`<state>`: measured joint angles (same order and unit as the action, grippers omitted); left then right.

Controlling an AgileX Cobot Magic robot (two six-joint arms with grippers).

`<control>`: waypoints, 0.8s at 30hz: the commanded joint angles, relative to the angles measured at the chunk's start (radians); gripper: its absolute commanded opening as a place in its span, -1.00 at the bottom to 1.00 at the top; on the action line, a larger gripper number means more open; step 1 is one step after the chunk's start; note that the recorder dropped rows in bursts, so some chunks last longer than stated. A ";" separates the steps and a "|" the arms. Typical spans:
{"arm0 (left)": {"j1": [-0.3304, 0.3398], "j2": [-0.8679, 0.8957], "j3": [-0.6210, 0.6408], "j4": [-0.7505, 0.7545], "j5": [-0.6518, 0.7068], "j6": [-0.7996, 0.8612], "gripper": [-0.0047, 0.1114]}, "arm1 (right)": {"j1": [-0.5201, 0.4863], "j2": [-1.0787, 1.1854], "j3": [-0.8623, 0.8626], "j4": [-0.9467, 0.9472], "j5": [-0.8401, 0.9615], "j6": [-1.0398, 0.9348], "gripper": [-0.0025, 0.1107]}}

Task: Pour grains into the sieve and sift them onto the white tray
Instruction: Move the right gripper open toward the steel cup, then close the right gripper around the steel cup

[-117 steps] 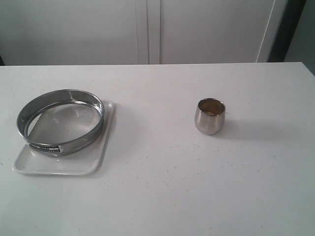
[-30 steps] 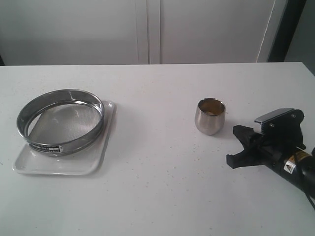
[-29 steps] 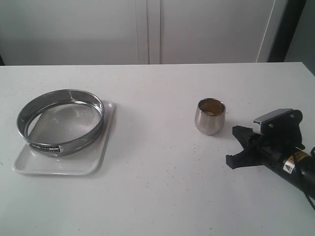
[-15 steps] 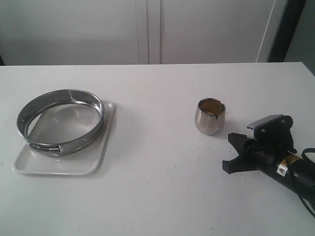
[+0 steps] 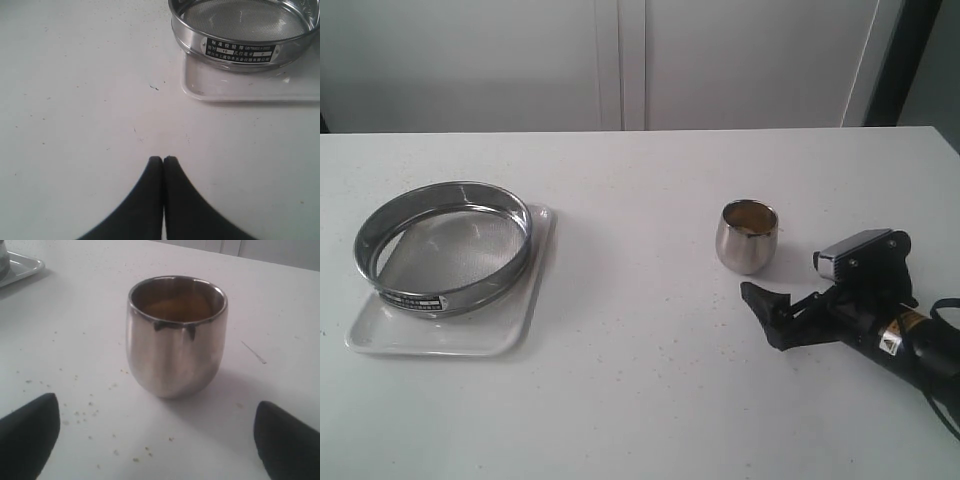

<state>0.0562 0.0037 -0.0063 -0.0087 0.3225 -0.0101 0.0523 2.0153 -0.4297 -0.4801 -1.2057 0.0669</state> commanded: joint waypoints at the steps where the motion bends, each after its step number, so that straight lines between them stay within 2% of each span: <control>1: 0.003 -0.004 0.006 -0.005 0.010 -0.004 -0.92 | -0.004 -0.001 -0.019 -0.011 -0.015 0.036 0.84; 11: 0.003 -0.004 0.006 -0.005 0.010 -0.004 -0.92 | -0.004 0.021 -0.078 -0.032 -0.015 0.052 0.84; 24: 0.003 -0.004 0.006 -0.005 0.010 -0.004 -0.92 | -0.002 0.170 -0.213 -0.056 -0.015 0.071 0.84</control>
<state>0.0562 0.0037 -0.0063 -0.0087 0.3225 -0.0101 0.0523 2.1665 -0.6335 -0.5292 -1.2076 0.1313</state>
